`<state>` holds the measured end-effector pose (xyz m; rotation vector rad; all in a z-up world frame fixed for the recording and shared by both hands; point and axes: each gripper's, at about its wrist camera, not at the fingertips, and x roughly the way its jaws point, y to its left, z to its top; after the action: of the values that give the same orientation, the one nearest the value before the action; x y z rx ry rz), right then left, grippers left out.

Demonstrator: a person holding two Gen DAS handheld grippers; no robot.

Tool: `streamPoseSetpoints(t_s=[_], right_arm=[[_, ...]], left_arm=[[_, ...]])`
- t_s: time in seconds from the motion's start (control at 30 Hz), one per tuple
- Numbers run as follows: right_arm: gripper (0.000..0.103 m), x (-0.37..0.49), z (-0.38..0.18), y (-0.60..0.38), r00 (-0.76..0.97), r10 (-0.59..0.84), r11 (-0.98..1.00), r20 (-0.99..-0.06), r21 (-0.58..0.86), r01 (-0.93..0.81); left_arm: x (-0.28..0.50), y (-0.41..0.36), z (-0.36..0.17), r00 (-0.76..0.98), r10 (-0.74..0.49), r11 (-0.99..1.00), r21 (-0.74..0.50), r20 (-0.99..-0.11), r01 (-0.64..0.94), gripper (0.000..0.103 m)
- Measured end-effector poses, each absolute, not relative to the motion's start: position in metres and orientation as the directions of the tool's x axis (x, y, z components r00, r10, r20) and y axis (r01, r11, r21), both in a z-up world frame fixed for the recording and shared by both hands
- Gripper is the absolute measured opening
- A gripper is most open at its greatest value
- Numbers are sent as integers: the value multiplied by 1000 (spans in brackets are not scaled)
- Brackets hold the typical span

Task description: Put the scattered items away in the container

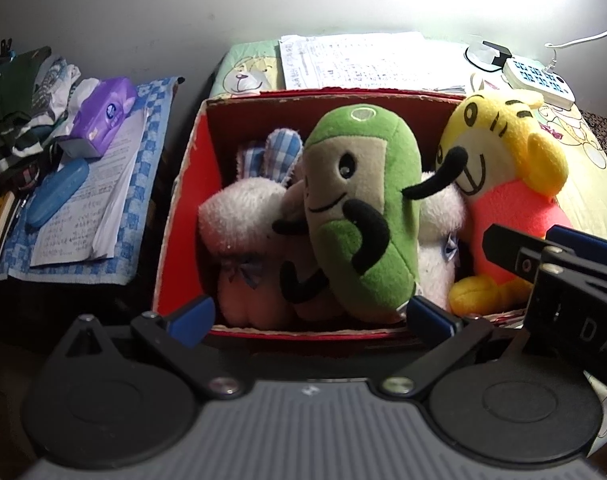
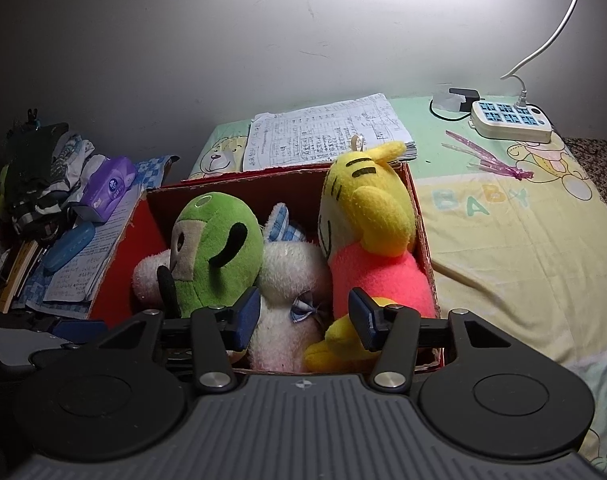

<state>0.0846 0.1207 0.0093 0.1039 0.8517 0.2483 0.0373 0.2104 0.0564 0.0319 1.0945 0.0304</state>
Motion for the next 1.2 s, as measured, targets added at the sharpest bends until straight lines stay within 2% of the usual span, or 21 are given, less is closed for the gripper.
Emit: streamPoseSetpoints(t_s=[1.2], right_arm=[[51,101,-5,124,610,242,970,-755,186,-155]], left_arm=[[45,217,41,468,-17,1000,-13,-884,11,103]])
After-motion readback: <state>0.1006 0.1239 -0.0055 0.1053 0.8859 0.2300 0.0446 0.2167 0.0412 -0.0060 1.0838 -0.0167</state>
